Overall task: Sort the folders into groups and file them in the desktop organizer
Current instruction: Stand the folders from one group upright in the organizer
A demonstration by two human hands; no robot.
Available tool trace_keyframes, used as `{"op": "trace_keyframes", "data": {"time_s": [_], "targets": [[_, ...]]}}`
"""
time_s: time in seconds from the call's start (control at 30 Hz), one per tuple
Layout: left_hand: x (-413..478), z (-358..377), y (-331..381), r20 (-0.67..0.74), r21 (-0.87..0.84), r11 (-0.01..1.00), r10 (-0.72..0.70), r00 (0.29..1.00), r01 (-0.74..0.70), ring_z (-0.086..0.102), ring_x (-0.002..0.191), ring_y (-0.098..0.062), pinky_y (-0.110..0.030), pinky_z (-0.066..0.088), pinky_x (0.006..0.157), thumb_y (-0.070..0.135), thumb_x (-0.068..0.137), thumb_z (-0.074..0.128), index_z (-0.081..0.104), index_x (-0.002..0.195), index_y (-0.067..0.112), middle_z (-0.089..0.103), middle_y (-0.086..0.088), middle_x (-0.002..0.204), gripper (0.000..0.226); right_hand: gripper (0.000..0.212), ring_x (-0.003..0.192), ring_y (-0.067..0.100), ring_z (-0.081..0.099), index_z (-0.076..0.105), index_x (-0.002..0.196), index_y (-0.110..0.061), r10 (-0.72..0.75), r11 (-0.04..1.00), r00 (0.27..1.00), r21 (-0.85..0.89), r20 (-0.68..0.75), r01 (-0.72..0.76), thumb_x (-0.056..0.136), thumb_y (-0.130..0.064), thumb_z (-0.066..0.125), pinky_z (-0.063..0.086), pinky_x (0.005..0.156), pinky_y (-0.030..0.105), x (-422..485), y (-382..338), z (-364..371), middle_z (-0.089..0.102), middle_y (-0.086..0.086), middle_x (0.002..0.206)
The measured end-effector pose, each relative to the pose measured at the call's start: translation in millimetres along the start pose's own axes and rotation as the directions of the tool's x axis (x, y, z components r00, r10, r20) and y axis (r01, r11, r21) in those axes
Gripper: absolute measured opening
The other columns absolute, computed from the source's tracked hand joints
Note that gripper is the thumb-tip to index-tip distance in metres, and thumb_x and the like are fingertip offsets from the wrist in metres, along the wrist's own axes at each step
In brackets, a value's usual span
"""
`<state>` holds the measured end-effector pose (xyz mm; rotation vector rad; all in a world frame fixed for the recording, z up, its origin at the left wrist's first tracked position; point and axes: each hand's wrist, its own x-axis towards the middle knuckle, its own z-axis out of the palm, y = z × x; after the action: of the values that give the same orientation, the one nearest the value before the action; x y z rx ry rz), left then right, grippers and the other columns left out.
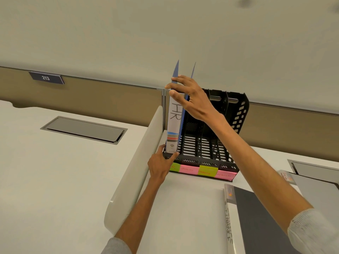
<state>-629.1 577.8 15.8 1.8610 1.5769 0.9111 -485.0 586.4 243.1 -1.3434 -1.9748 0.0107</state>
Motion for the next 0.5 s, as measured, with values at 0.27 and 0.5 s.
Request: {"op": "trace_keyframes", "data": {"time_s": [0.27, 0.5], "targets": [[-5, 1, -6, 0.055, -0.218, 0.975, 0.062, 0.997, -0.048, 0.059, 0.119, -0.019, -0.015, 0.042, 0.089, 0.050, 0.082, 0.070, 0.038, 0.144, 0.021, 0.059, -0.002, 0.134, 0.076, 0.040, 0.148, 0.015, 0.015, 0.056, 0.135, -0.032, 0.111, 0.992, 0.986, 0.042, 0.123, -0.117, 0.102, -0.045, 0.037, 0.018, 0.118, 0.050, -6, 14, 27, 0.036, 0.000, 0.155], [3, 9, -14, 0.121, 0.054, 0.993, 0.097, 0.988, -0.104, 0.010, 0.149, -0.023, -0.047, 0.015, 0.119, 0.073, 0.084, 0.048, 0.001, 0.155, 0.024, 0.001, -0.006, 0.163, 0.098, 0.042, 0.150, 0.016, 0.011, 0.055, 0.135, -0.034, 0.125, 0.992, 0.985, 0.017, 0.115, -0.127, 0.100, -0.049, 0.038, 0.018, 0.117, 0.051, -9, 16, 37, 0.032, 0.001, 0.157]]}}
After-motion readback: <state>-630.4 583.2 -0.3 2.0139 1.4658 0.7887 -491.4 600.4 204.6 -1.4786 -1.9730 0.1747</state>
